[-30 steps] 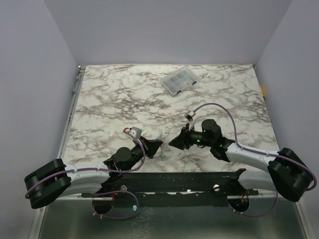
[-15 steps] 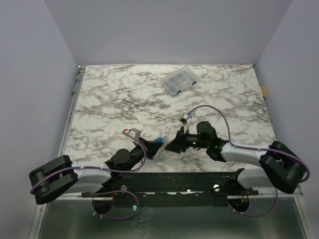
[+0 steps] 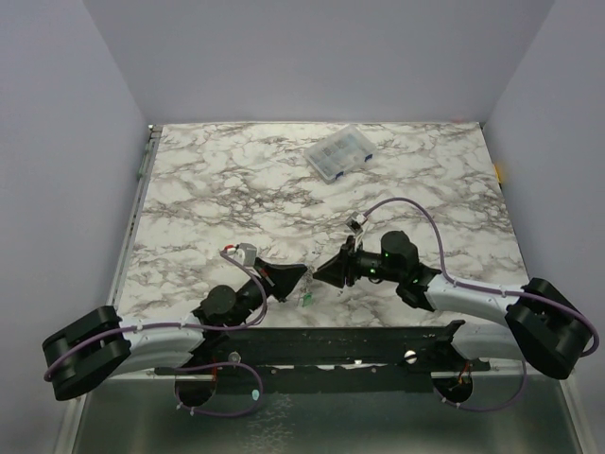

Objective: Put the keys on the keyring

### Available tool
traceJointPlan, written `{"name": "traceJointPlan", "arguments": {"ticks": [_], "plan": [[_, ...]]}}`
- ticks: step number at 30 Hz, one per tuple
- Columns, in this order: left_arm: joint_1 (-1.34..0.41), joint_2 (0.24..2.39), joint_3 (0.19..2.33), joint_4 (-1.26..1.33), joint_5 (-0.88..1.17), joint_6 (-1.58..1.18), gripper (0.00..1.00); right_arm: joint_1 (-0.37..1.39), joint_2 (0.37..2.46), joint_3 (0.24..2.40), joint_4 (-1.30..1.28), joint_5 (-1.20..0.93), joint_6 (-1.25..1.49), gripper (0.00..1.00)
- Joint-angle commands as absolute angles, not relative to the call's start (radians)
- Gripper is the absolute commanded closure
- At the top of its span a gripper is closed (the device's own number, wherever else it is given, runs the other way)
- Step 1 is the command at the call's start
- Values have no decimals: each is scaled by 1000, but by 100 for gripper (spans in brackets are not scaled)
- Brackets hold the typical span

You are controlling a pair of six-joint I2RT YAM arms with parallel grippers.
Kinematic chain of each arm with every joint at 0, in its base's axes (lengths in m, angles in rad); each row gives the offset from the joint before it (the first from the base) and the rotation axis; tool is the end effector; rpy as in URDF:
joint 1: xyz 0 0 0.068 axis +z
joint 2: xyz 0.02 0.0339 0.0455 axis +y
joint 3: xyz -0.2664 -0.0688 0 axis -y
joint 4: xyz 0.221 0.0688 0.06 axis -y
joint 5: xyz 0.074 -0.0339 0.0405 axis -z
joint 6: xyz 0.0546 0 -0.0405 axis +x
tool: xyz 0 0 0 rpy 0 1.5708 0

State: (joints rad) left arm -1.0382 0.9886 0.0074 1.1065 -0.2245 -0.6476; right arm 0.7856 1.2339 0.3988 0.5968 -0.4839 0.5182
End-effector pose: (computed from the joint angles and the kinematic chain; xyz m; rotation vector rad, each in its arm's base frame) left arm 0.0981 -0.1424 0.2016 0.1068 1.5641 -1.1998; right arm 0.1543 0.1903 0.2125 -0.6398 1.8967 1.3227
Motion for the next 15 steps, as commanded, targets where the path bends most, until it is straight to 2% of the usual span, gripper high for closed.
{"name": "traceJointPlan", "arguments": {"ticks": [1,9,15], "plan": [[-1039,948,-70,1156,-202,-655,100,792,1244,376,684,-449,537,63],[-1039,1018,-96,1204,-220,-641,100,792,1268,351,763,-403,561,64],[-1039,1129,-103,1273,-220,-655,100,792,1285,368,671,-255,529,64]]}}
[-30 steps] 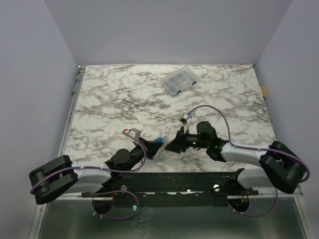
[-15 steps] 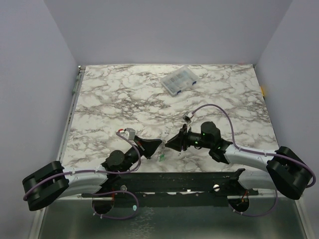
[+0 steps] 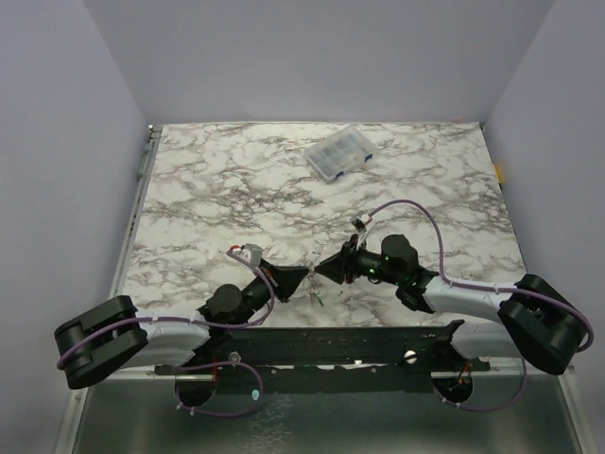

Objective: Put the keys on the keyring

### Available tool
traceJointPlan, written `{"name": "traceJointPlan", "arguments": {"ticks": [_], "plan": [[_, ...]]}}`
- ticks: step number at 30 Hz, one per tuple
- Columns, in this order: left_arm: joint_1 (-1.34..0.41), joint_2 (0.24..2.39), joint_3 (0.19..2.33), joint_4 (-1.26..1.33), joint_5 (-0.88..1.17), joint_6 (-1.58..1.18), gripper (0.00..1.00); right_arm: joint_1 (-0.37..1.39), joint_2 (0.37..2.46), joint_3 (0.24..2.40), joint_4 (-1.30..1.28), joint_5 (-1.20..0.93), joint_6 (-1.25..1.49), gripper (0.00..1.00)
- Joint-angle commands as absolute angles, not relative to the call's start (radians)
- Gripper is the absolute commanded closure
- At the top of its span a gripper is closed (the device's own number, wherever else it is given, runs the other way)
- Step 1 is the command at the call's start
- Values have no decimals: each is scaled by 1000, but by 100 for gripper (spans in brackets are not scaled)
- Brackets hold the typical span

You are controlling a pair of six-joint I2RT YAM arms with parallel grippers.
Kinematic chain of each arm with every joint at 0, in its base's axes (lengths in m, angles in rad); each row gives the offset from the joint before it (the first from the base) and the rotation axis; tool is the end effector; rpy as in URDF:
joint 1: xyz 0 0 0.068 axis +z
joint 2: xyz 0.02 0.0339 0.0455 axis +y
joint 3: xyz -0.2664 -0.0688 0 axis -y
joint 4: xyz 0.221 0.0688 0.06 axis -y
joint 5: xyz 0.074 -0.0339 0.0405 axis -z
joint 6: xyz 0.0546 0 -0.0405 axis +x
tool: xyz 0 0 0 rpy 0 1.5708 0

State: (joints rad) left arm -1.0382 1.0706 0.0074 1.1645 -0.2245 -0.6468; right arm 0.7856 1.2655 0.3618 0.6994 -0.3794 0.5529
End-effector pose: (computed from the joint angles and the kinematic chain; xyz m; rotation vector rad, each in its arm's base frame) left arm 0.1012 -0.1478 0.1962 0.1138 1.5872 -1.1858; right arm 0.1596 0.1882 0.2058 -0.5239 1.8826 1.2658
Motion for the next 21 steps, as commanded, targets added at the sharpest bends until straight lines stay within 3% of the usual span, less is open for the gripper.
{"name": "traceJointPlan", "arguments": {"ticks": [1,10,15,21], "plan": [[-1039,1148,-105,1290,-219,-662,100,792,1291,370,670,-255,519,64],[-1040,1290,-121,1428,-197,-695,100,791,1364,376,716,-389,468,61],[-1039,1307,-123,1453,-213,-698,100,792,1422,348,846,-580,500,59],[-1039,1309,-147,1460,-230,-706,100,792,1420,315,929,-622,531,58]]}}
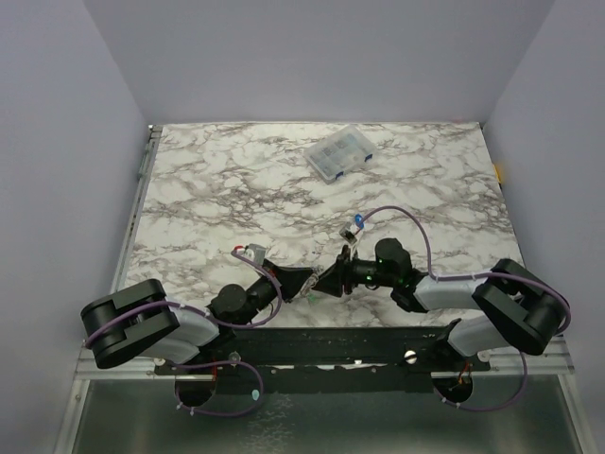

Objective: Put the keys on the keyring

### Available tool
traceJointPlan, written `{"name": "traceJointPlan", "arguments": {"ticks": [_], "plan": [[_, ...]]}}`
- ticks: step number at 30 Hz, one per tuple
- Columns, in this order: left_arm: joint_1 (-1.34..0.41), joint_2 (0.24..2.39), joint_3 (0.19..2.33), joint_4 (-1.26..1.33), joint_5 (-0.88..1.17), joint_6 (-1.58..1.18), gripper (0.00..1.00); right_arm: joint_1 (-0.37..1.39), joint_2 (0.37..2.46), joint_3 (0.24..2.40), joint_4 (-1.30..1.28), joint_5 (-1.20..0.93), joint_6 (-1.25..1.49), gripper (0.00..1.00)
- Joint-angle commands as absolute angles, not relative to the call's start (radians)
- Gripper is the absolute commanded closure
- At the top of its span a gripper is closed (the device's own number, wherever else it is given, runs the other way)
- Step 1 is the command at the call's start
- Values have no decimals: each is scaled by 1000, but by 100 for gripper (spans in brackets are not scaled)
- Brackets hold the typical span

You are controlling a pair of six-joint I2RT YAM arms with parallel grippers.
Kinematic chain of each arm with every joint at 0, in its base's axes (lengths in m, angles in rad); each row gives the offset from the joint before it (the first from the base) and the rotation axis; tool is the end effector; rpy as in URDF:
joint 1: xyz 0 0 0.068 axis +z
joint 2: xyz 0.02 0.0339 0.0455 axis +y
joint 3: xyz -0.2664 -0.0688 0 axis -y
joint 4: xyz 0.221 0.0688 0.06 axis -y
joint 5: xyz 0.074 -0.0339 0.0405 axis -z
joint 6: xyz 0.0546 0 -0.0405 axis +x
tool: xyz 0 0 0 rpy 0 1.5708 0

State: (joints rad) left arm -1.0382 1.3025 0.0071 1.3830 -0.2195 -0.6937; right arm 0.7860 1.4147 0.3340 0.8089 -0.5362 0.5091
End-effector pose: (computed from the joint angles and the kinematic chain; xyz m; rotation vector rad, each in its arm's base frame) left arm 0.1088 -0.1611 0.1851 0.0847 1.6113 -1.2177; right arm 0.1584 0.1980 0.1775 -0.6896 1.9241 1.3550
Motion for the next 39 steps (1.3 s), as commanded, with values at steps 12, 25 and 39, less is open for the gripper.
{"name": "traceJointPlan", "arguments": {"ticks": [12,25,39], "plan": [[-1039,1275,-155,1462,-209,-719,100,791,1378,330,907,-463,519,53],[-1039,1068,-151,1413,-137,-744,100,790,1207,369,705,-514,407,37],[-1027,620,44,1162,207,-654,100,790,748,585,308,-417,289,33]]}}
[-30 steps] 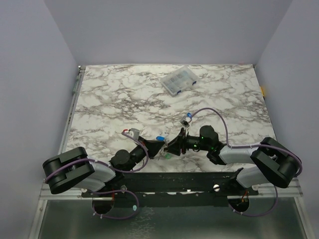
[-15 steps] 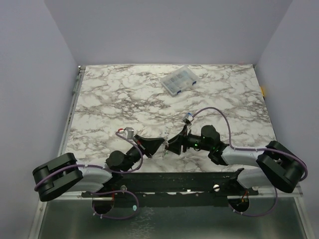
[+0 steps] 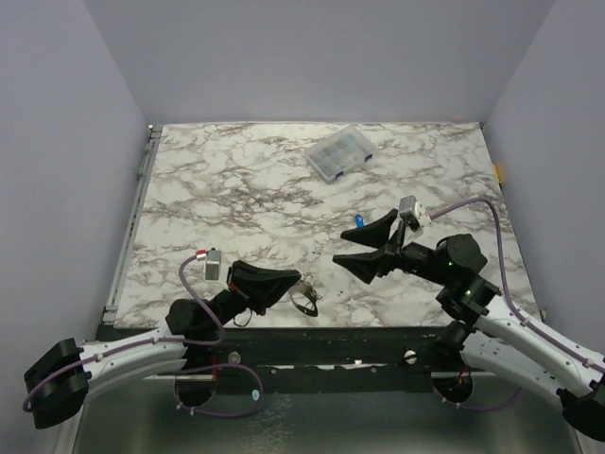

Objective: Put the keys on the keyring

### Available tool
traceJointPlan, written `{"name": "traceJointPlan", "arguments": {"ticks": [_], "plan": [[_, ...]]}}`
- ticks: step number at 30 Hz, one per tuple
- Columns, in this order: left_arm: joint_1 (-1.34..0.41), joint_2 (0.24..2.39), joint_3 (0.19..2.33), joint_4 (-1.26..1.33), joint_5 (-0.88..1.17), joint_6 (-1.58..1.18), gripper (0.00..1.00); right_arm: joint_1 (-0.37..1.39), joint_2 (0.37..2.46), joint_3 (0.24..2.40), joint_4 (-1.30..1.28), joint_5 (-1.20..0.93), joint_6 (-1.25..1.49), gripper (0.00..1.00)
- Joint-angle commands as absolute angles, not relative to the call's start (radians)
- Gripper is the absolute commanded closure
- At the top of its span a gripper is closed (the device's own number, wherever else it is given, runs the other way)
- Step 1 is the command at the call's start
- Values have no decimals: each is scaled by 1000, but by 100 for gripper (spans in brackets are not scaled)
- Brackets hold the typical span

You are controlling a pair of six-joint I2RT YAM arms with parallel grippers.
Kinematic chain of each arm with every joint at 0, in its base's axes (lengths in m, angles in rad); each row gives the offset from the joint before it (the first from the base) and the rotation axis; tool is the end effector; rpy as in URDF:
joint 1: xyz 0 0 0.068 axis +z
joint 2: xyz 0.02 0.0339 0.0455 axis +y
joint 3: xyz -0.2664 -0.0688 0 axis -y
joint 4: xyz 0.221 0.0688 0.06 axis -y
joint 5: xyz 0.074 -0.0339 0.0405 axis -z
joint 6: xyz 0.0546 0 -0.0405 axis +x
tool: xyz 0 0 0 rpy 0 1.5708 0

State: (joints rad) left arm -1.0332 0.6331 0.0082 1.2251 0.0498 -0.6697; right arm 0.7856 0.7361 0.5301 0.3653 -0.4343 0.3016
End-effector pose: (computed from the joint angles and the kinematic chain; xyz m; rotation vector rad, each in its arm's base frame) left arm 0.0620 -0.1093 0.2631 0.2483 1.0655 -1.5767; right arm 0.1062 0.1387 0.3255 -0.7318 1.3546 1.1861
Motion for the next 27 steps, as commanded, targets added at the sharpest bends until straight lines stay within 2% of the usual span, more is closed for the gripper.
{"name": "traceJointPlan", "arguments": {"ticks": [1,5,11,17,27], "plan": [[-1027,630,63,1164,234,-657,100,790,767,599,326,-430,303,33],[-1026,679,124,1178,330,-664,100,790,872,635,429,-543,359,37],[-1027,702,162,1180,361,-644,100,790,1003,664,493,-804,423,44],[-1027,663,144,1180,271,-635,100,790,942,622,575,-827,477,44],[-1027,644,131,1218,220,-644,100,790,975,607,658,-808,526,48]]}}
